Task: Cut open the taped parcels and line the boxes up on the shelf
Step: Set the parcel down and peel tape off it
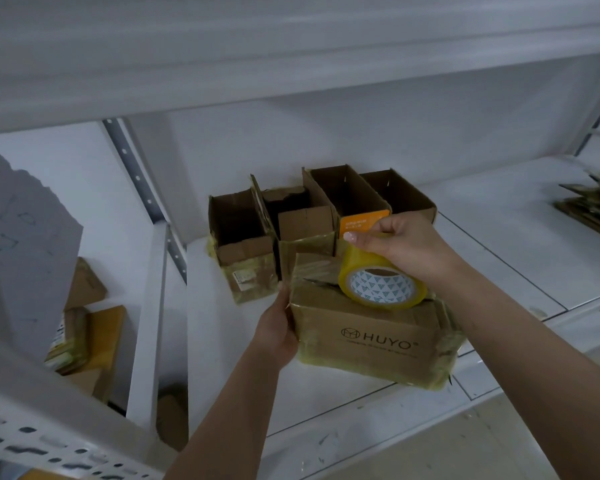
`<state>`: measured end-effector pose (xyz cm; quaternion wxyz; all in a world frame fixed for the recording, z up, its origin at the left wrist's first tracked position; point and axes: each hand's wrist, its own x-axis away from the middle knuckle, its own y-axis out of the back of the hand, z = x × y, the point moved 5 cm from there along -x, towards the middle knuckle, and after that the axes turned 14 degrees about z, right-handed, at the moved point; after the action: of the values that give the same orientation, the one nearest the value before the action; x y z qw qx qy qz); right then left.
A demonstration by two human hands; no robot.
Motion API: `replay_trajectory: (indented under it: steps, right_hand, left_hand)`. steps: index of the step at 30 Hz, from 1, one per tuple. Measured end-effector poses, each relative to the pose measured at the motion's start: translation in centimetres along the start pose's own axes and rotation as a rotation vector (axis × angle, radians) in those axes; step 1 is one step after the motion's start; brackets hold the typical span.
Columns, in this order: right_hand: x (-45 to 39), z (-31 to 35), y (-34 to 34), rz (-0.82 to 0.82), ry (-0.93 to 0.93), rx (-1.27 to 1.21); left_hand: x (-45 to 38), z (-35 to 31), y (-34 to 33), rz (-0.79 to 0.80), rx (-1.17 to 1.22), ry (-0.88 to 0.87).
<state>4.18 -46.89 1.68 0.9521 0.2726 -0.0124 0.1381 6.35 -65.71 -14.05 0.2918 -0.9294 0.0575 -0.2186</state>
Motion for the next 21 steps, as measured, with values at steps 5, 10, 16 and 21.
replay_trajectory:
  steps: [5, 10, 16, 21]
  right_hand:
    - [0.2, 0.2, -0.1, 0.024, -0.017, -0.032]
    - [0.3, 0.2, -0.1, 0.031, -0.014, -0.038]
    - [0.3, 0.0, -0.1, 0.032, -0.003, -0.031]
    - [0.5, 0.5, 0.0, 0.080, 0.006, -0.015]
  left_hand:
    - [-0.1, 0.5, 0.4, -0.064, -0.077, 0.033]
    - [-0.4, -0.1, 0.5, -0.151, -0.053, 0.059]
    - [-0.2, -0.5, -0.1, -0.141, -0.136, 0.088]
    - [0.3, -4.0, 0.6, -0.173, -0.514, -0.139]
